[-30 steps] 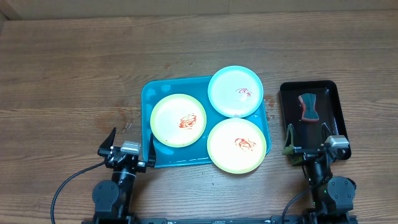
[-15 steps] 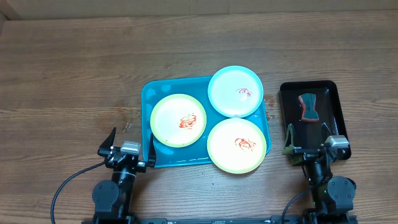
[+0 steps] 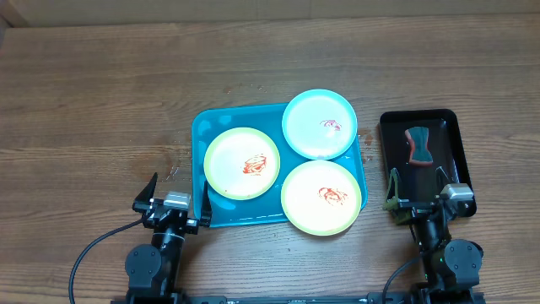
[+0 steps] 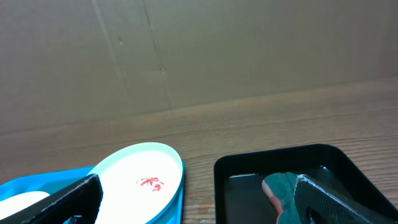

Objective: Clean dirty plates on tray and stack at the side

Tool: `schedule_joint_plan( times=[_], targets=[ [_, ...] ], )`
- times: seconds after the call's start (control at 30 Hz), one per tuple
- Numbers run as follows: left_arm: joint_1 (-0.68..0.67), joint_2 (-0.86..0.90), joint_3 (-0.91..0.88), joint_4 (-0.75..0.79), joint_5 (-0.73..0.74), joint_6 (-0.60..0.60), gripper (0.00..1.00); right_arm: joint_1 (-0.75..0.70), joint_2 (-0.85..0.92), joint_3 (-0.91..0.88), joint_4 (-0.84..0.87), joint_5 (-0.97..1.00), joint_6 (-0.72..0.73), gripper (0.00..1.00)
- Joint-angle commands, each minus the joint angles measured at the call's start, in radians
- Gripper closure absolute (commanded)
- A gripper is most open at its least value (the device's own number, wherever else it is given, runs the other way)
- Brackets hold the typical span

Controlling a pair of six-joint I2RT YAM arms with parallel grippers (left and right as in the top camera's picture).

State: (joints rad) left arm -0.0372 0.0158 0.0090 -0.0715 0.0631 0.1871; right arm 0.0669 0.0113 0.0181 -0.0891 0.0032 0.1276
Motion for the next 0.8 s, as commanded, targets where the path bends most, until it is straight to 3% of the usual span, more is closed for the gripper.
schedule_joint_plan(
  times=[0.0, 0.77],
  targets=[
    [0.008, -0.01, -0.004, -0.002, 0.004, 0.015, 0.0, 0.006, -0.007, -0.01, 0.006, -0.005, 0.003, 0.0],
    [0.008, -0.01, -0.004, -0.001, 0.005, 0.015, 0.0, 0.005, -0.007, -0.01, 0.008, 0.029, -0.003, 0.0]
  ],
)
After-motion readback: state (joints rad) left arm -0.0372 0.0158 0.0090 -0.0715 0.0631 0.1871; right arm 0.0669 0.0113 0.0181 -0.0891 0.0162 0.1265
